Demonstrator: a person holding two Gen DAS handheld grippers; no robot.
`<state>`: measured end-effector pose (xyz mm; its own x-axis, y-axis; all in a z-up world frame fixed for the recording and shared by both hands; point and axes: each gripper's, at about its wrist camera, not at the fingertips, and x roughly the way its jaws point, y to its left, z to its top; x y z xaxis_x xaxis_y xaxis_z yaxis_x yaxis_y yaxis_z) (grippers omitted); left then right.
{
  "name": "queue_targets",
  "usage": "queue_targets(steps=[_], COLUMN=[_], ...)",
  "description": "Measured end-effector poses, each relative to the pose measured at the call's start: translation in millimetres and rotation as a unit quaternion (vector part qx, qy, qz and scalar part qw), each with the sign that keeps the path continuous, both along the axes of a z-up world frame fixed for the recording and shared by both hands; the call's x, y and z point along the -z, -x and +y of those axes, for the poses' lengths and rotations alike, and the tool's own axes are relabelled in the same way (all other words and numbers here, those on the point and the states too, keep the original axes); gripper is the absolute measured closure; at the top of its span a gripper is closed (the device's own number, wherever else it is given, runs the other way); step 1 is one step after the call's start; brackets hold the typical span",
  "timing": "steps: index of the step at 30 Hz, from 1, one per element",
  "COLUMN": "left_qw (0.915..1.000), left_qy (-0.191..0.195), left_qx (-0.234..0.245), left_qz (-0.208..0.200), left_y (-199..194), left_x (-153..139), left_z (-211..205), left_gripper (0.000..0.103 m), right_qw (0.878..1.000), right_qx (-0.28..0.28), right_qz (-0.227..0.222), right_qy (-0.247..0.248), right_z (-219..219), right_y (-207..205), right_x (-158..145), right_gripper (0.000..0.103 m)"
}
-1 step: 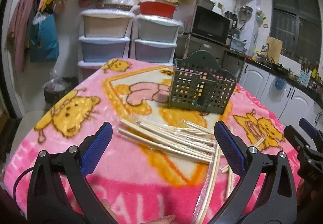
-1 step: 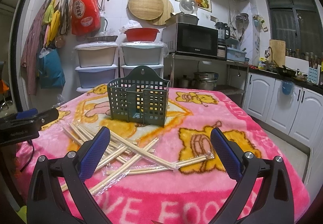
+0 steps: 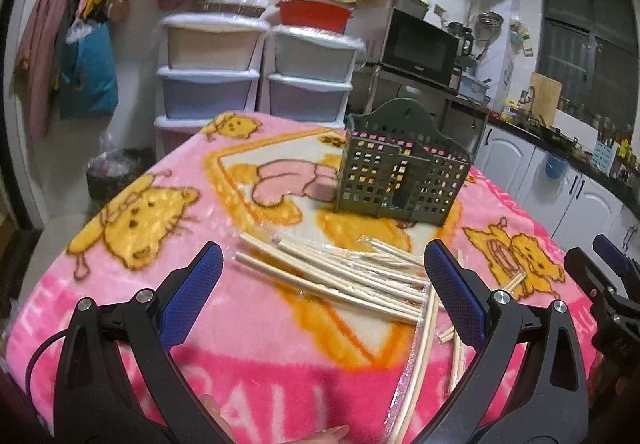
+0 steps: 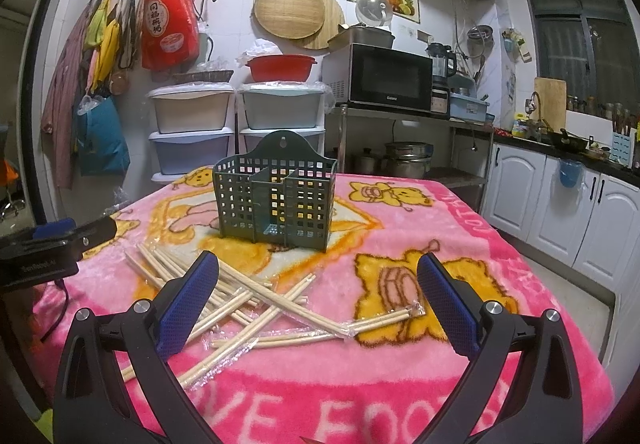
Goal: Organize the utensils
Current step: 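Grasp a wrapped wooden chopstick with the right tool while the left tool grasps another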
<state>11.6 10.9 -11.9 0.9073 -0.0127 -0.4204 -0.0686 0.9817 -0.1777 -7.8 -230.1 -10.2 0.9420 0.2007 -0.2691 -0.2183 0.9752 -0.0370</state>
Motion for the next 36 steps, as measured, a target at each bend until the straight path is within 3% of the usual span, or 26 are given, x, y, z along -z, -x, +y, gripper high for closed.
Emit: queue_targets(steps=[12,21,25,36], left_qw=[0.9967,0.9898,0.9848,0.9716], left_qy=[0.04,0.076,0.108,0.136], left_qx=[-0.015,-0.027,-0.015,-0.009], left_qz=[0.069,0.118,0.135,0.193], left_y=[-19.7,-49.3,-64.1,-100.5], left_x=[3.6,5.5,8.6,23.7], left_z=[26.9,58.7,73.2,97.1], left_gripper=[0.01,0.01,0.01,0.01], right_qw=[0.998,0.994,0.99,0.974], right_qx=[-0.049,-0.089,-0.103,-0.136], right_qz=[0.025,0.068,0.093,0.152], right_qy=[0.005,0.011,0.02,0.104], right_z=[21.0,39.7,48.4,79.7], right_y=[-24.7,-51.6,-66.7,-104.2], right_x=[-18.6,-23.9,-22.5,-6.5], right_gripper=[0.006,0.006,0.006,0.006])
